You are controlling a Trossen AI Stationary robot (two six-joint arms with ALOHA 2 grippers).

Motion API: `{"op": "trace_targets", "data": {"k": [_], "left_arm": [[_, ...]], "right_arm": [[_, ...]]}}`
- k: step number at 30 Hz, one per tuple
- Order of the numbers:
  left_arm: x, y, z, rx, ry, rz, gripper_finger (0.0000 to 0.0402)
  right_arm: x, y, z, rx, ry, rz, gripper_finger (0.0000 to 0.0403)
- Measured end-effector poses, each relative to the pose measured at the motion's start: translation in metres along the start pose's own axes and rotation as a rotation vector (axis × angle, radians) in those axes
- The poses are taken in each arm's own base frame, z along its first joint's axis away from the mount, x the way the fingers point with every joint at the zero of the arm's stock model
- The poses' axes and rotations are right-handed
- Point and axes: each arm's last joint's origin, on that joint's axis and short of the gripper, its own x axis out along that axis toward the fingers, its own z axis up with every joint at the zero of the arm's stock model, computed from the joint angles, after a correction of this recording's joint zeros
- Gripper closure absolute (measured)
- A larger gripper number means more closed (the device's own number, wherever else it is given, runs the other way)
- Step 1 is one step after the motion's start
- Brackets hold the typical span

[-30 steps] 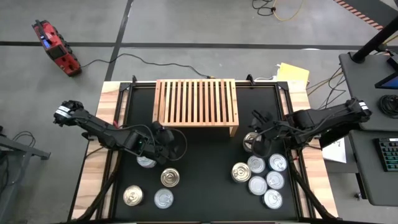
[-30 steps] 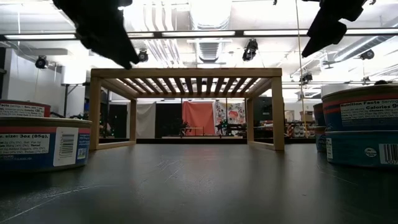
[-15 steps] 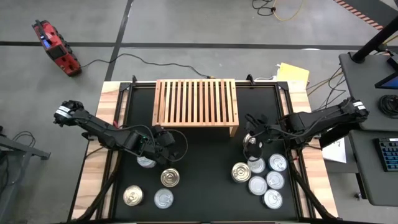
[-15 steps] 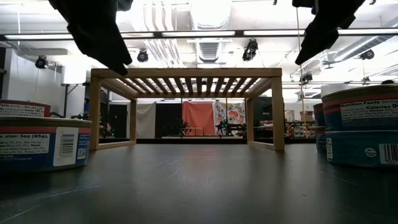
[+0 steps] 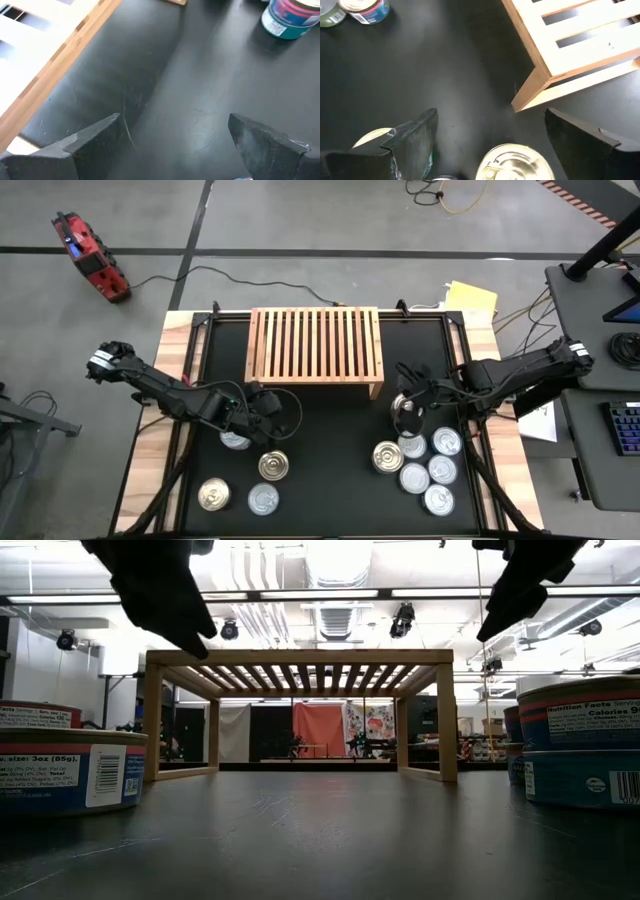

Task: Stack canned seafood by type on shelf
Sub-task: Put the blue and pink tuna can on the shelf

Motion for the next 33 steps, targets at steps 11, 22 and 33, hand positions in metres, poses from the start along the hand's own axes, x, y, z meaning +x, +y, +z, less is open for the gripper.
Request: {"op": "trace_targets", "data": {"k": [11,22,33], "left_arm": [[0.0,-0.004,0.005,0.035,-0.049,-0.035,0.0051],[0.0,-0.004,0.005,0.04,-0.049,-0.035,0.0051],[0.0,-0.004,0.006,0.037,-0.054,-0.035,0.0051]], "right_arm": [[-0.002,0.008,-0.008,0.082,0.102,0.116,0.0114],[-0.008,0.021,-0.024,0.192,0.196,0.113,0.016],[-0.006,0.025,-0.034,0.349,0.317,0.08,0.0186]]}}
